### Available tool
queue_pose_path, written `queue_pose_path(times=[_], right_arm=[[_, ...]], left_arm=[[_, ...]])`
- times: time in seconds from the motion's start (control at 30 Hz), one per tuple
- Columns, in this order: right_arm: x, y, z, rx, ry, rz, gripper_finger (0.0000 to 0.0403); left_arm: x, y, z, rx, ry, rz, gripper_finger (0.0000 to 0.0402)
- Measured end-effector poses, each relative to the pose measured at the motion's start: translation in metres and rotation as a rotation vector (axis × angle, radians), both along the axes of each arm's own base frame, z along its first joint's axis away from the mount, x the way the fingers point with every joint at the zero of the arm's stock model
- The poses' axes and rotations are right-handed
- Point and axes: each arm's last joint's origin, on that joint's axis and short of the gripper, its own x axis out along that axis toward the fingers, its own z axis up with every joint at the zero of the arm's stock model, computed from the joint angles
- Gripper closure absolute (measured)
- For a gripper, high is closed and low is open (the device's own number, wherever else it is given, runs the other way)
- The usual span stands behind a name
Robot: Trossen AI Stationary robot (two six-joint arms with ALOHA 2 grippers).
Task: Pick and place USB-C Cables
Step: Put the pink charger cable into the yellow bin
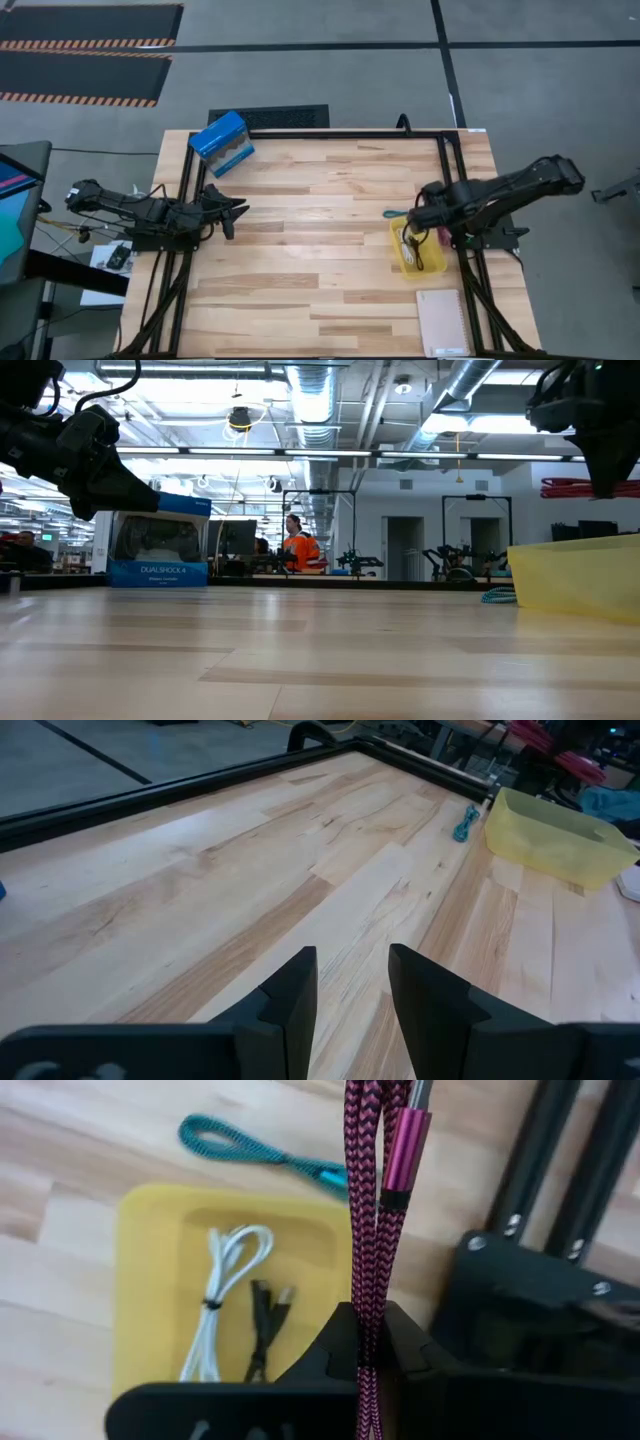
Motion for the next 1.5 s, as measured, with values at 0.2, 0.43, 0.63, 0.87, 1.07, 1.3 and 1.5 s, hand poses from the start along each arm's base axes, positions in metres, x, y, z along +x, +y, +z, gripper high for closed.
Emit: queue_pose_path(times=[0.2,0.43,0.63,0.87,1.07,1.3,1.5], right_arm=[[0.014,0.023,-0.014,-0.012,0.007,0.002,0.0390],[0.031,0.046,-0.031,0.007,-0.012,0.029,0.0390],[0.039,0.058,-0.045,-0.001,0.012,0.019,0.0390],[0.040,0.067,-0.055,-0.006,0.056,0.004,0.0390],[0.037,0.065,-0.070,0.005,0.078,-0.017,0.0388],[0.033,0.063,-0.085,0.019,0.072,-0.037,0.0387],[0.028,0.062,-0.095,0.042,0.083,-0.052,0.0386]], left_arm=[[0.000,0.000,0.000,0.000,0.000,0.000,0.0288],[0.000,0.000,0.000,0.000,0.000,0.000,0.0288],[0.000,0.000,0.000,0.000,0.000,0.000,0.0288],[0.000,0.000,0.000,0.000,0.000,0.000,0.0288],[0.000,0.000,0.000,0.000,0.000,0.000,0.0288],[0.000,0.000,0.000,0.000,0.000,0.000,0.0288],[0.000,0.000,0.000,0.000,0.000,0.000,0.0288]])
